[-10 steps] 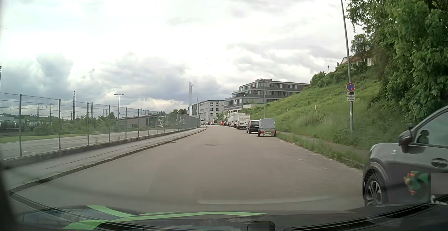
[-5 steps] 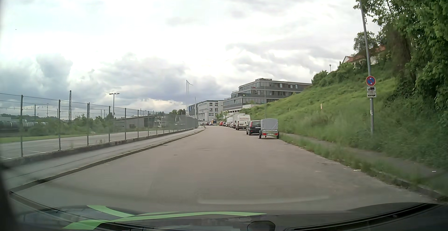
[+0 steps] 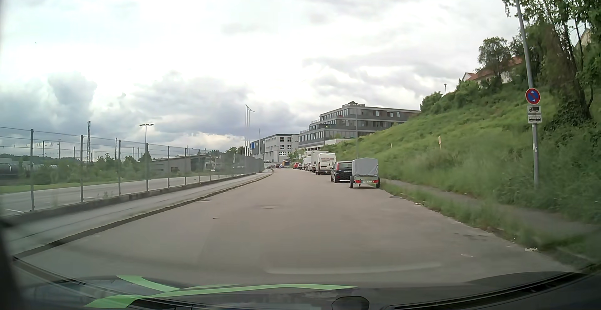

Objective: Follow the waypoints while adhering to traffic rules and regulations

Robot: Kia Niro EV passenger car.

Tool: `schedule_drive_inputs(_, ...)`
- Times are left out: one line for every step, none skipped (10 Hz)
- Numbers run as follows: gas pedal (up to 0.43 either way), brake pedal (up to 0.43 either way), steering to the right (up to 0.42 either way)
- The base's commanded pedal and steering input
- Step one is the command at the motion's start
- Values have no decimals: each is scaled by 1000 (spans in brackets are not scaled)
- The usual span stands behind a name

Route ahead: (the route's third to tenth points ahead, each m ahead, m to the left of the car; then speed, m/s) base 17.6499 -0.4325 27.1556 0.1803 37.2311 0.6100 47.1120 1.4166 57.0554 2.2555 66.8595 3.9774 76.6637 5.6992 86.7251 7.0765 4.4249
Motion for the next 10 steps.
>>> schedule_drive_inputs(0,0,1)
schedule_drive_inputs(0,0,1)
schedule_drive_inputs(0,0,1)
schedule_drive_inputs(0,0,1)
schedule_drive_inputs(0,0,1)
schedule_drive_inputs(0,0,2)
schedule_drive_inputs(0,0,2)
schedule_drive_inputs(0,24,2)
schedule_drive_inputs(0,30,2)
schedule_drive_inputs(0,30,2)
